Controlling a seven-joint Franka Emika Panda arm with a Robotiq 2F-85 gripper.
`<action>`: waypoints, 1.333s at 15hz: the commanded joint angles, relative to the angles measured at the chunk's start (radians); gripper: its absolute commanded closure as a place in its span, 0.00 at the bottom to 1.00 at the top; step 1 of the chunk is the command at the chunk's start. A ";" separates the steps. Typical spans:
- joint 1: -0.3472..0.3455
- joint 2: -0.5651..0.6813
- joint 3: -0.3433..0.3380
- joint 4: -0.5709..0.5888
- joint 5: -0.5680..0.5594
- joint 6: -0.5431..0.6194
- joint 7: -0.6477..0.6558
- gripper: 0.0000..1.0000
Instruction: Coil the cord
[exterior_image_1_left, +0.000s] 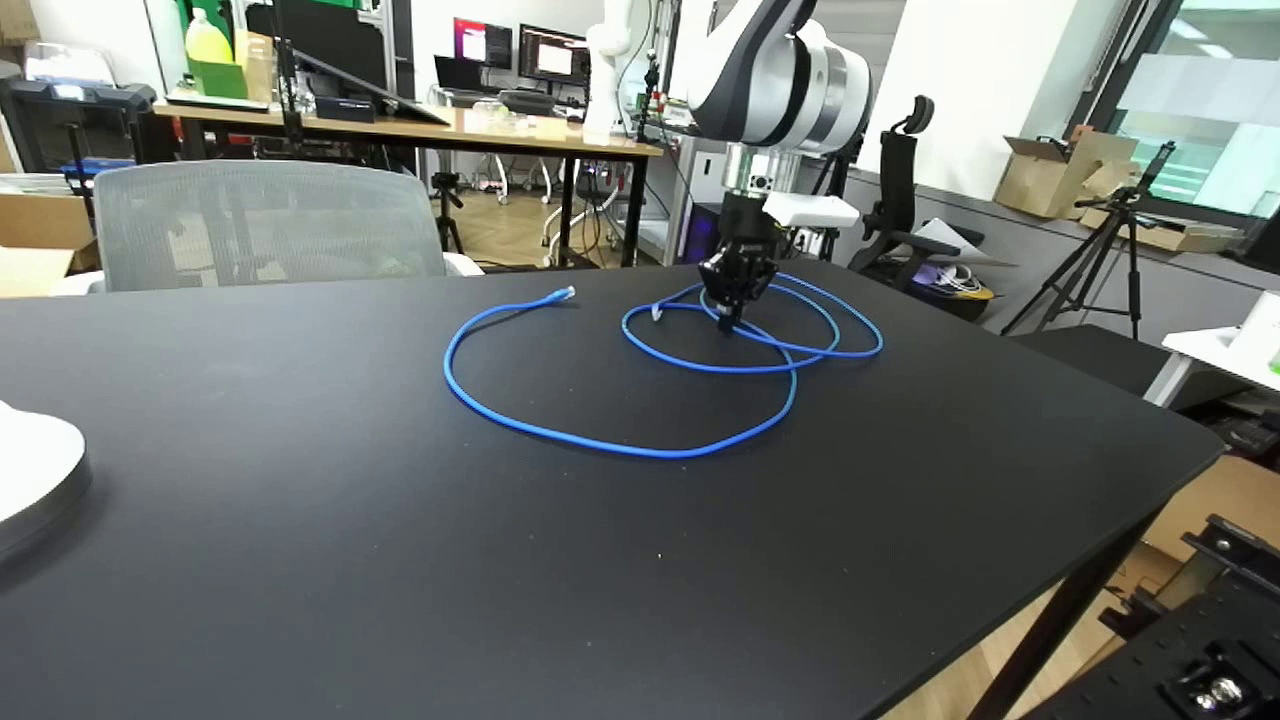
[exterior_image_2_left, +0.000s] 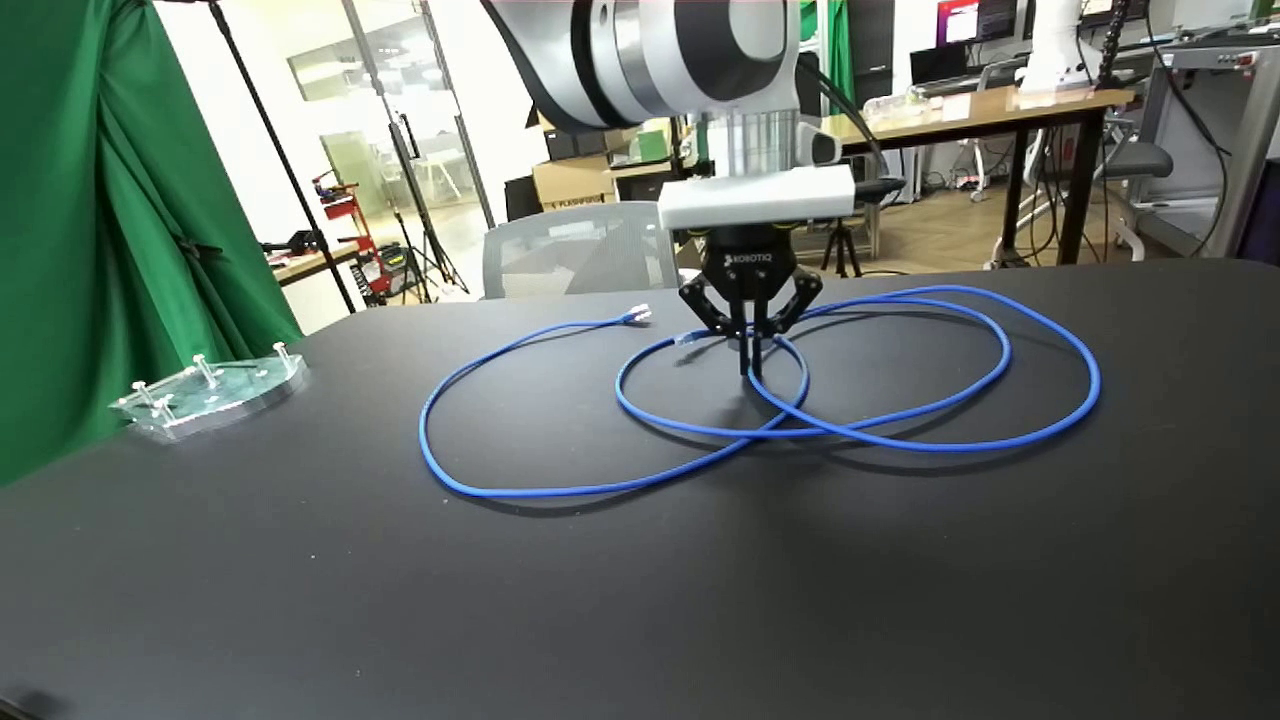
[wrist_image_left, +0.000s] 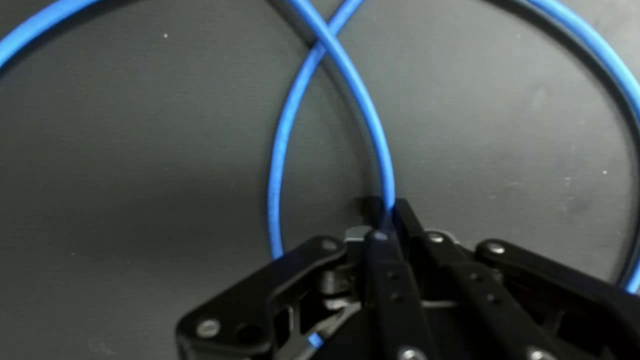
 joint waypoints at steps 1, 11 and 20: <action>0.019 -0.047 0.025 0.007 -0.007 -0.006 0.065 0.98; 0.230 -0.248 0.052 -0.015 -0.131 -0.077 0.143 0.98; 0.254 -0.234 0.161 -0.077 -0.085 -0.211 0.026 0.98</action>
